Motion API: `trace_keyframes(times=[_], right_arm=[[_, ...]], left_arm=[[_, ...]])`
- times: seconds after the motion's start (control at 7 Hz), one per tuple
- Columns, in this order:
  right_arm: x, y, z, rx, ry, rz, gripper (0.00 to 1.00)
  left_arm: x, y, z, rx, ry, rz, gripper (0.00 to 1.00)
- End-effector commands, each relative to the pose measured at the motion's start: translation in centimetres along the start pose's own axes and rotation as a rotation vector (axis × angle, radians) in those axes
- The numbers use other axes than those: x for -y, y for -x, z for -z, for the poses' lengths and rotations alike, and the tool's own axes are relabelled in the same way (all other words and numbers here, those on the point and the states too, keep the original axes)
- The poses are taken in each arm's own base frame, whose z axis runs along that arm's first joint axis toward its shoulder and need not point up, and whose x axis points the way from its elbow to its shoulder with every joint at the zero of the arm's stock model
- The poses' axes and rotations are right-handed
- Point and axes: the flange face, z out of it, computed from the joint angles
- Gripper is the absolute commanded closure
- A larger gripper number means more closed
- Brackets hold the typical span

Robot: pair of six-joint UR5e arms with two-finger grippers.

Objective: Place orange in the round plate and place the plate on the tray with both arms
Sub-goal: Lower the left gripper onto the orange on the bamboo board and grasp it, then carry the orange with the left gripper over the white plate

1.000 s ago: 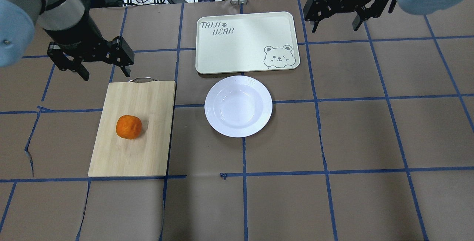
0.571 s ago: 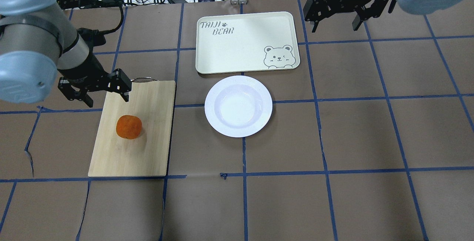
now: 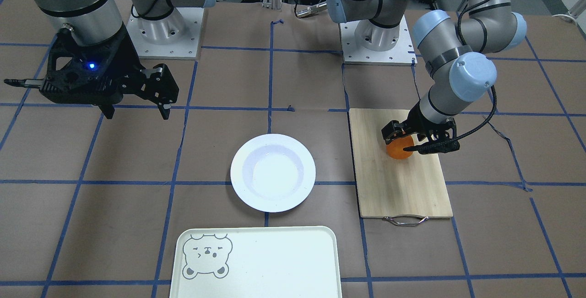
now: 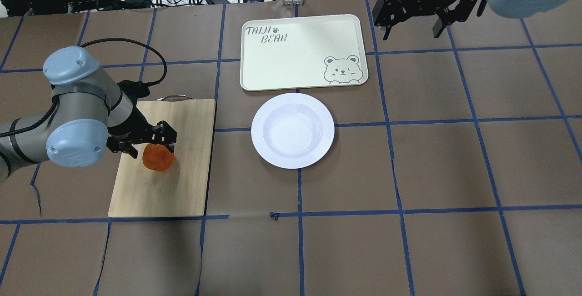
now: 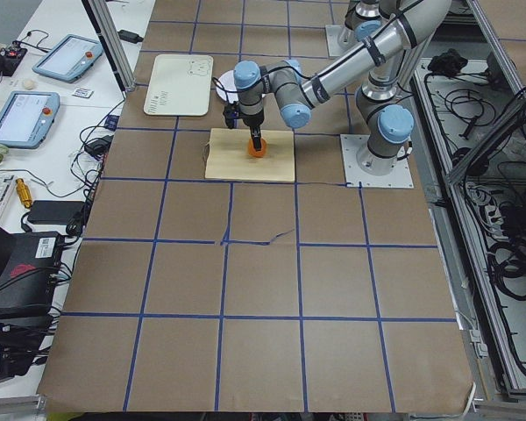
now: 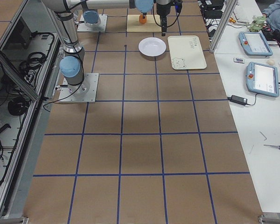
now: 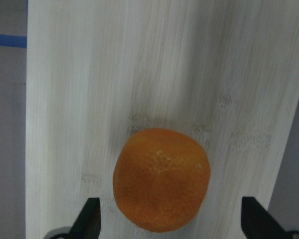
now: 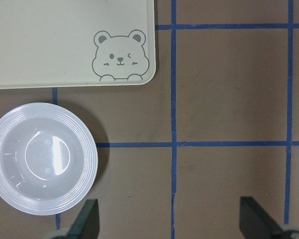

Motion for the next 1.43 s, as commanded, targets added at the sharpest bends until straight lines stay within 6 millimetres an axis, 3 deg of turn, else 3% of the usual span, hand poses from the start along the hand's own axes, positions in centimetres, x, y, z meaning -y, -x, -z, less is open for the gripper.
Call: trace_keyframes(times=[0.0,0.14,0.29,0.43,0.57,0.71,1.14,1.29], right_arm=[[0.0,0.0,0.0,-0.001,0.000,0.000,0.00],[0.0,0.0,0.0,-0.001,0.000,0.000,0.00],[0.0,0.0,0.0,-0.001,0.000,0.000,0.00],[0.0,0.0,0.0,-0.001,0.000,0.000,0.00],[0.0,0.0,0.0,0.000,0.000,0.000,0.00],[0.0,0.0,0.0,-0.001,0.000,0.000,0.00],[0.0,0.0,-0.1,-0.001,0.001,0.000,0.00],[0.0,0.0,-0.2,0.000,0.003,0.000,0.00]], left_arm=[[1.2,0.1,-2.1,-0.005,0.009,-0.010,0.00],[1.4,0.2,-3.1,-0.006,0.031,-0.048,0.00],[1.5,0.2,-3.7,-0.011,0.042,-0.048,0.17],[1.6,0.2,-4.0,-0.014,0.048,-0.039,0.59],[1.6,0.2,-4.0,-0.016,0.049,-0.036,0.70],[2.3,0.2,-3.2,-0.014,0.028,-0.030,0.76],[7.4,-0.6,4.4,-0.081,-0.092,0.028,0.76],[8.5,-2.0,6.8,-0.096,-0.115,0.057,0.71]])
